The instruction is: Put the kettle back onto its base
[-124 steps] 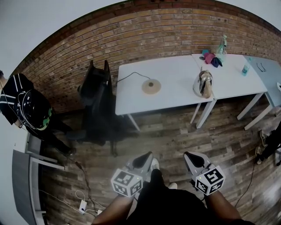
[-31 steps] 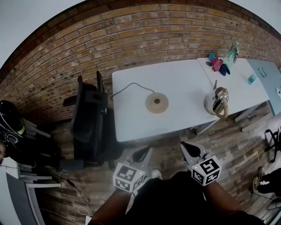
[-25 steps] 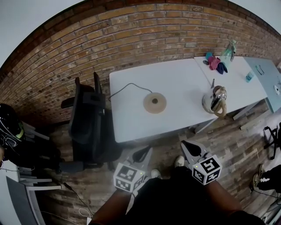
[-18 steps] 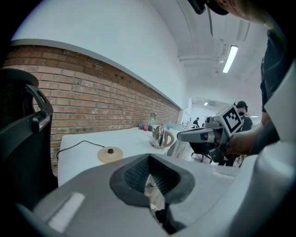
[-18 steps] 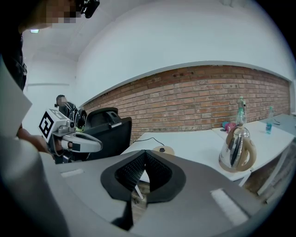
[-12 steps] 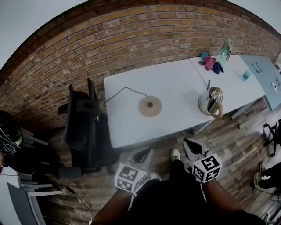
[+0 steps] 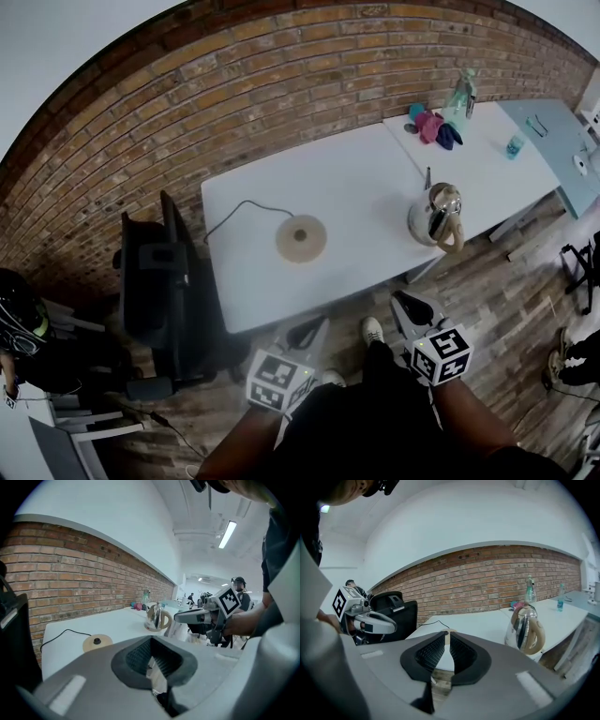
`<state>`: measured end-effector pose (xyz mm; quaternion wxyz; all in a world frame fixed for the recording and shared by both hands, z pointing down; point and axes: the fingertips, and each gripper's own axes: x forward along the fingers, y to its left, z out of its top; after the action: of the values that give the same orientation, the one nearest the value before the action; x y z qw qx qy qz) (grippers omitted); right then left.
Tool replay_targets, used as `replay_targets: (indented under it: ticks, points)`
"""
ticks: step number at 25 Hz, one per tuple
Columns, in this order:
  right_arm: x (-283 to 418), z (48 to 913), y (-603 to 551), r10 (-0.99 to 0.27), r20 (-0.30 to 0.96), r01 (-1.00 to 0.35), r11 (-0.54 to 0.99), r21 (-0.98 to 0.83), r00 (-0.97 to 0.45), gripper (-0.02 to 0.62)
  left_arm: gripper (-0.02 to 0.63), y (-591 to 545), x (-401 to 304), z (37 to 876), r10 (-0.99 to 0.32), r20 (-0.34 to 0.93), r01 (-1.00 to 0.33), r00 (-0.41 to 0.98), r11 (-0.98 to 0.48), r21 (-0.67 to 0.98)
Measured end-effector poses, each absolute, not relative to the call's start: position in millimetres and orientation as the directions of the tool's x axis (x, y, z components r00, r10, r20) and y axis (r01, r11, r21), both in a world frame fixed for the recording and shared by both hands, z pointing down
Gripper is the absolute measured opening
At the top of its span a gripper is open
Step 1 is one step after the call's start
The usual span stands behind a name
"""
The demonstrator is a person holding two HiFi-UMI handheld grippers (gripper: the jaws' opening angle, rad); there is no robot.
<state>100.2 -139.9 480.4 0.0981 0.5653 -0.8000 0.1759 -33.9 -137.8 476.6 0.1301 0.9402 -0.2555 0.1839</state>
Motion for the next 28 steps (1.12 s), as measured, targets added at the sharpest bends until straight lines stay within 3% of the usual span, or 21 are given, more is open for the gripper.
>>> replay_targets:
  ticks: [28]
  points:
    - [293, 514, -199, -0.921, 0.389, -0.998, -0.011, -0.063, -0.015, 0.167, 0.0, -194, 103, 502, -0.243, 0.466, -0.347, 0.851, -0.925, 0.151]
